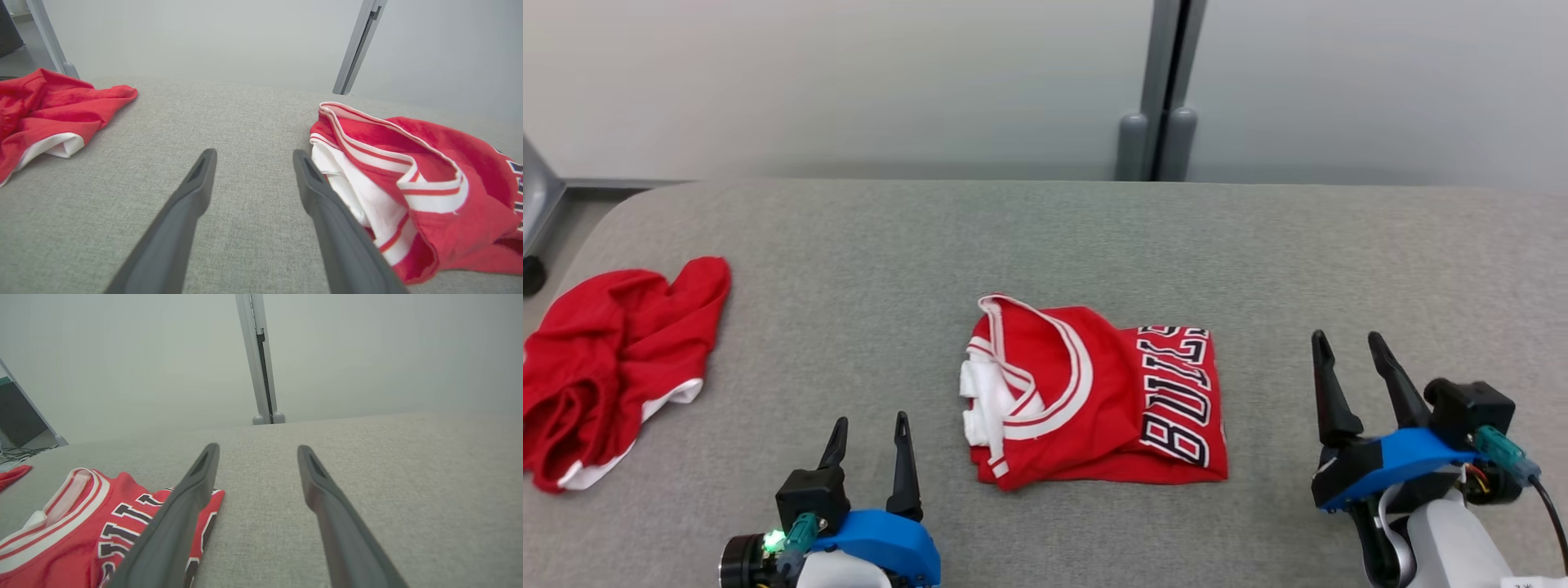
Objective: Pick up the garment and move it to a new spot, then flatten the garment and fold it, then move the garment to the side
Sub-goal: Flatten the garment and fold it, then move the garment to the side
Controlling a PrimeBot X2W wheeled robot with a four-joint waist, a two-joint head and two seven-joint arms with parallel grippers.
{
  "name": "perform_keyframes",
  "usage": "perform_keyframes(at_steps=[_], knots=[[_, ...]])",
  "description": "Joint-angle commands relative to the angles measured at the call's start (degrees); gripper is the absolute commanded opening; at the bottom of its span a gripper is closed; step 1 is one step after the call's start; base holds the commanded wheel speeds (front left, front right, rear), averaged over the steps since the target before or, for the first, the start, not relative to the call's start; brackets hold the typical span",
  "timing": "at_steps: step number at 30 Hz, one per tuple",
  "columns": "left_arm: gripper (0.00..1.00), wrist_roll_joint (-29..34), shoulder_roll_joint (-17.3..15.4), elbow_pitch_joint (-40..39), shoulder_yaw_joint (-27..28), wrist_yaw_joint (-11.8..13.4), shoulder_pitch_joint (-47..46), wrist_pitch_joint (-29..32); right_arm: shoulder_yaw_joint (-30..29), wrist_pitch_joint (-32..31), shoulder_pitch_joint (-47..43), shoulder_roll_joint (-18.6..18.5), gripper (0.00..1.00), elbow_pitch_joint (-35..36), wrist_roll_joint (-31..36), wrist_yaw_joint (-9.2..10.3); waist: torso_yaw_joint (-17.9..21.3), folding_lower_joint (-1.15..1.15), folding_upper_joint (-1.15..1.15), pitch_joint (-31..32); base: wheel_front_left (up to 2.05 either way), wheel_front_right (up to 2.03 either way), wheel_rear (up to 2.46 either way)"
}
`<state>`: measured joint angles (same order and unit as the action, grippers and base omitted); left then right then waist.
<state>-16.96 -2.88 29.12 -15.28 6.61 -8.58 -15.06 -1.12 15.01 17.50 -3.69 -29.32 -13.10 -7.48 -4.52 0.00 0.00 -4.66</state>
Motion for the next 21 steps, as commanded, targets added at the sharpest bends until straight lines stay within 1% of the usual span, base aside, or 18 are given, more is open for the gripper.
perform_keyframes(at_steps=[1,4,8,14,21], knots=[[1.0,0.6,0.0,-0.3,0.9,0.2,0.6,-0.2,-1.0,0.2,-1.5,0.3,1.0,0.1,1.4,-0.02,1.8,0.0,0.0,1.1,0.0,0.0,0.0],[1.0,1.5,0.0,-0.3,2.0,0.2,1.5,-0.2,-2.5,0.3,-3.0,0.6,1.0,-0.2,3.4,-0.02,3.4,0.0,0.0,1.9,0.0,0.0,0.0],[1.0,2.7,0.0,-0.1,3.4,-0.1,2.9,-0.1,-3.0,0.2,-5.1,0.7,1.0,-0.4,6.1,-0.01,5.1,0.0,0.0,3.4,0.0,0.0,0.0],[1.0,4.2,0.0,-0.8,5.7,-0.3,5.4,-0.2,-2.1,0.2,-7.5,0.7,1.0,-0.5,5.8,-0.01,7.2,0.0,0.0,4.7,0.0,0.0,0.0],[1.0,5.1,0.0,-1.1,6.6,-0.9,7.1,-0.2,-1.3,0.2,-8.7,0.7,1.0,-1.0,5.5,-0.02,7.6,0.0,0.0,5.0,0.0,0.0,0.0]])
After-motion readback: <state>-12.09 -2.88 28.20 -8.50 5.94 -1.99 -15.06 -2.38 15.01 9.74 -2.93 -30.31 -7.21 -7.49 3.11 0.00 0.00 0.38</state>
